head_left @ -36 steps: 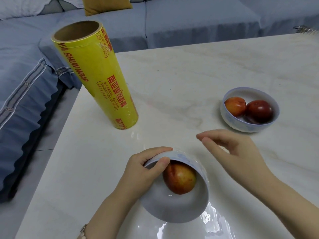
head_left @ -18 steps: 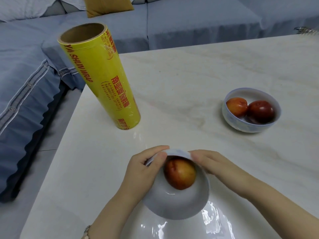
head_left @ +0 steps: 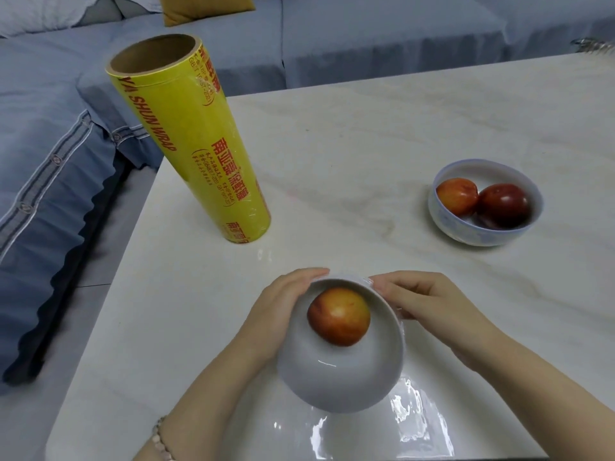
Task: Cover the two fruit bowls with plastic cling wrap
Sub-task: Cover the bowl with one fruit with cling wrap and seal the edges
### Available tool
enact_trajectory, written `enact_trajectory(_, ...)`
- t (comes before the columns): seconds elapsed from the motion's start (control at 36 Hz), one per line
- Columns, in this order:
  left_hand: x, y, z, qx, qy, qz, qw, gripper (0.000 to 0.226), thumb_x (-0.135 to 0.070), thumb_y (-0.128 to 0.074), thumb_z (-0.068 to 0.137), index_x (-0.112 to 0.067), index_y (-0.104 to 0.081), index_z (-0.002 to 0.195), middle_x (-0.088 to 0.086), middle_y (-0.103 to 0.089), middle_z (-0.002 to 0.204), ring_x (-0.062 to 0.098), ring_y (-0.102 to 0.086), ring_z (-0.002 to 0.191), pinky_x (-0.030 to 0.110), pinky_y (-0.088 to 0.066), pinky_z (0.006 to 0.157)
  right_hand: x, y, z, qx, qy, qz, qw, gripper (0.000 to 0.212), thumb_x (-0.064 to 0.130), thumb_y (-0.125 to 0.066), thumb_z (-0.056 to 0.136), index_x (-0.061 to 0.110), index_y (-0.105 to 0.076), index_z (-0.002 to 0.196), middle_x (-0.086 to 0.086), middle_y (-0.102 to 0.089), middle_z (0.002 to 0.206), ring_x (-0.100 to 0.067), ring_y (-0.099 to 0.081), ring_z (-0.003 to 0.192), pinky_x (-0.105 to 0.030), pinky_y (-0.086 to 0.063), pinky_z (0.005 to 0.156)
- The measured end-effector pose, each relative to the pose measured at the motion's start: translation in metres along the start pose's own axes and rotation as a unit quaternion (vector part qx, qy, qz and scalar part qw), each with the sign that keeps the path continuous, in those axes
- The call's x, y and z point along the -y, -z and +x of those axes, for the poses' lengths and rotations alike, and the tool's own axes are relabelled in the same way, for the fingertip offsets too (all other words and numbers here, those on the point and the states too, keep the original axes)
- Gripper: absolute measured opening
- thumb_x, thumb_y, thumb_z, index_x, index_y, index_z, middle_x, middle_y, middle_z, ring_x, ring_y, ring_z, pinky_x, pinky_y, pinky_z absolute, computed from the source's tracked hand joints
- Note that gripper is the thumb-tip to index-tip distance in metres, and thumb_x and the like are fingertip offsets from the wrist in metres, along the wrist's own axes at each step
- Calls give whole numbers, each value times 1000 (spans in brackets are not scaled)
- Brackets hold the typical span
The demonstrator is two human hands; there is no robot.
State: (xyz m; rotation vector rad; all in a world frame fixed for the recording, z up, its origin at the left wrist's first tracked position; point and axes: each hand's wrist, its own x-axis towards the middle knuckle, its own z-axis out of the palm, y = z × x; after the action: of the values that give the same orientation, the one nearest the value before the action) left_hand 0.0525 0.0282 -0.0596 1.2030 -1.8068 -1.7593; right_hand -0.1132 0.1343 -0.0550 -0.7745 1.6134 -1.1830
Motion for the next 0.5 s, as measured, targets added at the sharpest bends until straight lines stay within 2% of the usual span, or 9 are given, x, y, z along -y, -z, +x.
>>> enact_trajectory(0.03,-3,0,1,8,-4,8,1000,21,-24,-48,92,-26,-69,95,-11,-69,104,6,-59,105,19,-43,94,2,-1,1,-2,-1,5,1000,15,17,-62,85,11,-75,86,-2,-73,77,-4,-61,67,-14,-50,61)
enact_trajectory(0.08,-4,0,1,8,-10,13,1000,20,-28,-49,92,-21,-68,92,-11,-68,98,5,-61,100,20,-45,89,5,-2,4,-9,-10,8,1000,12,16,-65,82,10,-75,85,-3,-72,77,-7,-61,67,-17,-50,61)
enact_trajectory(0.17,-2,-1,-1,5,-24,8,1000,31,-42,-48,79,-22,-68,91,-10,-69,97,6,-62,99,21,-46,87,10,1,7,-17,-25,1,1000,7,14,-70,77,8,-74,77,-4,-71,73,-11,-62,66,-20,-52,62)
enact_trajectory(0.25,-1,-5,-2,14,-39,-1,999,28,-38,-51,76,-20,-68,89,-6,-70,94,6,-64,93,20,-48,84,15,5,13,3,-50,-22,999,12,16,-71,76,4,-72,75,-2,-68,69,-7,-61,62,-17,-53,61)
enact_trajectory(0.39,-3,-6,-1,21,-54,9,998,27,-37,-53,75,-18,-67,88,-5,-69,87,0,-62,83,13,-46,76,22,8,17,52,-90,-46,994,26,17,-59,88,-7,-67,87,-11,-60,77,-14,-56,71,-13,-50,63)
enact_trajectory(0.44,-2,-6,-1,20,-64,28,997,25,-39,-52,76,-21,-65,86,-11,-68,84,-2,-61,83,10,-46,75,24,7,18,42,-95,-33,994,25,17,-51,93,-1,-62,80,-11,-57,75,-15,-53,67,-13,-50,60)
enact_trajectory(0.5,0,-5,-1,16,-76,51,996,20,-40,-51,77,-26,-63,82,-19,-66,84,-2,-60,84,10,-45,75,25,6,20,26,-105,-22,994,29,17,-47,95,6,-54,69,-6,-54,65,-11,-51,56,-14,-50,55)
